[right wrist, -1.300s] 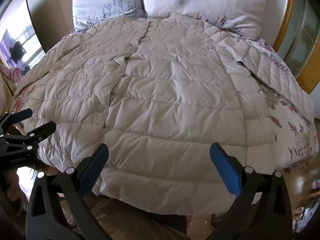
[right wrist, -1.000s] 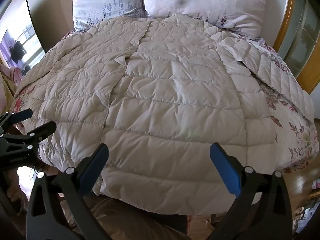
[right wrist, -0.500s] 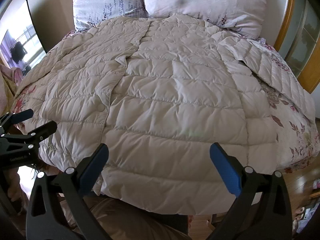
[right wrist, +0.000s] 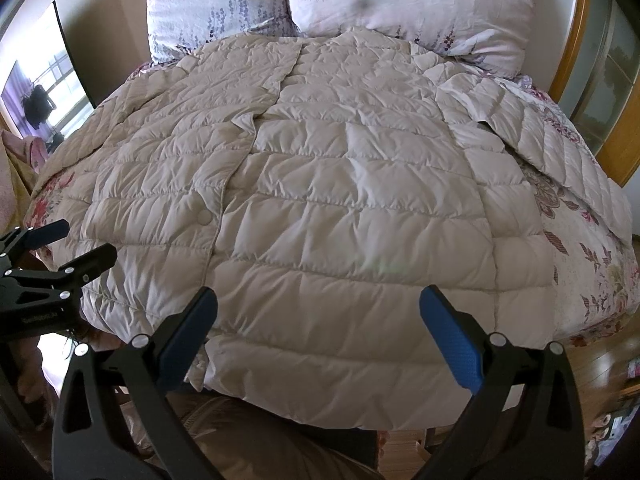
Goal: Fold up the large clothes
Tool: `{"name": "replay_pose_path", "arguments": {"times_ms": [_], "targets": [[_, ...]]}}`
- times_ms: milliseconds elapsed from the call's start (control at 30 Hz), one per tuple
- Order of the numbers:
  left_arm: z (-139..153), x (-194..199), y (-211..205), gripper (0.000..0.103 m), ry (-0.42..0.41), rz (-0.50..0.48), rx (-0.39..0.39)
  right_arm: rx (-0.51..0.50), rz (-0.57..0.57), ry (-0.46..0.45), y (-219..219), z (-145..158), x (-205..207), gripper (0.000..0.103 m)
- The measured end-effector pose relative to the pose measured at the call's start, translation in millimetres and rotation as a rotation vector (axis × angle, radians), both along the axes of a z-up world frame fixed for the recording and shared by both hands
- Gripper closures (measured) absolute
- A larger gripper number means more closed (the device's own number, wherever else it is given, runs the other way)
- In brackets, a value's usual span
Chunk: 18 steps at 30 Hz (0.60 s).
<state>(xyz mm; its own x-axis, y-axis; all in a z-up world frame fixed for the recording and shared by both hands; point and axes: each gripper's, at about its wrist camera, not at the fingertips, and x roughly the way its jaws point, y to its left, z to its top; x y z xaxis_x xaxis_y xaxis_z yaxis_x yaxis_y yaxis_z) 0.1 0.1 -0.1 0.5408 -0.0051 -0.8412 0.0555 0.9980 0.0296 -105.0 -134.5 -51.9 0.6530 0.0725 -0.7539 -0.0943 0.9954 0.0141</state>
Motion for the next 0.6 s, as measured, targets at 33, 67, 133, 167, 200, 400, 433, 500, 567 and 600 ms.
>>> {"name": "replay_pose_path", "arguments": {"times_ms": [33,67,133,167,200,400,433,500,567,600], "targets": [[0.0,0.0,0.0,0.001,0.0,0.0,0.0,0.0,0.0,0.0,-1.4,-0.3,-0.2,0.002],[0.0,0.0,0.0,0.001,0.0,0.0,0.0,0.001,0.001,0.0,-2.8,-0.5,-0.4,0.002],[0.0,0.0,0.0,0.001,0.0,0.0,0.0,0.005,0.003,-0.001,0.2,1.9,-0.7,0.002],[0.0,0.0,0.1,0.001,0.0,0.0,0.0,0.008,0.004,0.0,0.0,1.8,-0.1,0.002],[0.0,0.0,0.0,0.001,0.0,0.0,0.0,0.01,0.003,0.0,-0.8,0.9,-0.5,0.002],[0.0,0.0,0.0,0.001,0.0,0.0,0.0,0.018,0.004,-0.001,0.6,2.2,0.4,0.002],[-0.1,0.0,0.0,0.001,0.001,0.0,0.0,0.018,0.004,0.0,2.6,2.5,0.7,0.002],[-0.1,0.0,0.0,0.001,0.001,0.0,0.0,0.023,0.006,0.0,-2.0,1.4,1.0,0.002],[-0.1,0.0,0.0,0.001,0.001,0.0,0.0,0.024,0.007,0.0,-1.1,1.2,1.2,0.002],[-0.1,0.0,0.0,0.001,0.001,0.0,0.001,0.025,0.007,0.001,-0.2,1.2,1.4,0.002]]}}
